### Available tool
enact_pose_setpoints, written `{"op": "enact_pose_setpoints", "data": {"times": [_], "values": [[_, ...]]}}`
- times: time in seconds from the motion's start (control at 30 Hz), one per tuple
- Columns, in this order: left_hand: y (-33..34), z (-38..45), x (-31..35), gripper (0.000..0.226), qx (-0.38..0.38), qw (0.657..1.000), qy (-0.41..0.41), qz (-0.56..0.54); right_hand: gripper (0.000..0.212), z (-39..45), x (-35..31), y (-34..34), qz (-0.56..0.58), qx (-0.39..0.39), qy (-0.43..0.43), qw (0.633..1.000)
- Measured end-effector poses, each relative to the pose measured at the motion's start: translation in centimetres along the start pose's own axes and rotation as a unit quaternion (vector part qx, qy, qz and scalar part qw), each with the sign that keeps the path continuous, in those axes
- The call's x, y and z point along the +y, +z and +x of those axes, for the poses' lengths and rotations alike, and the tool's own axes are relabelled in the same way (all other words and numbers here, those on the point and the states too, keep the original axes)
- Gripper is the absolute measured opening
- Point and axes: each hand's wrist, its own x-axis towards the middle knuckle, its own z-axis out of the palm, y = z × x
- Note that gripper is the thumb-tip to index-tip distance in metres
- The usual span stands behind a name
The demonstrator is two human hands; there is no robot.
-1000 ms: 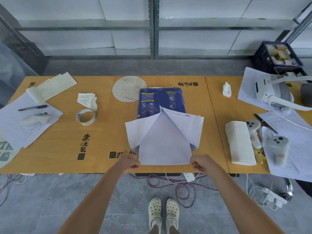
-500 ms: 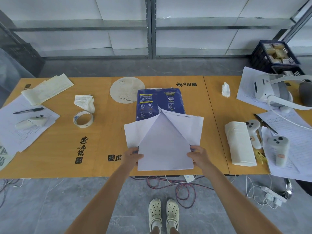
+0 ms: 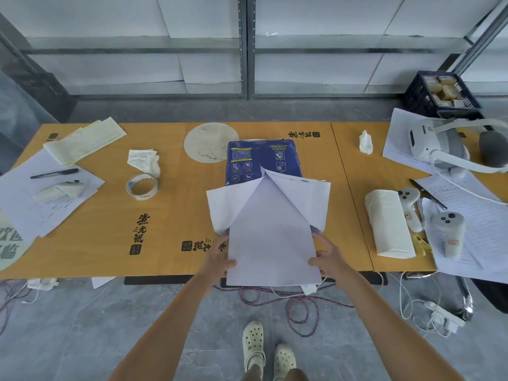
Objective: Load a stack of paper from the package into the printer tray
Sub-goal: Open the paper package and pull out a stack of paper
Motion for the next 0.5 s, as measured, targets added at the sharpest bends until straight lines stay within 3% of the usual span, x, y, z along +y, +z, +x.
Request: {"op": "enact_pose_setpoints", "data": {"times": [0.5], "values": [[2.5,-13.9,-7.0,0.063,0.012,0.998,0.064,-0.013,0.068,-13.5,6.7,-1.6,-0.003,-0.07,-0.053,0.996]]}}
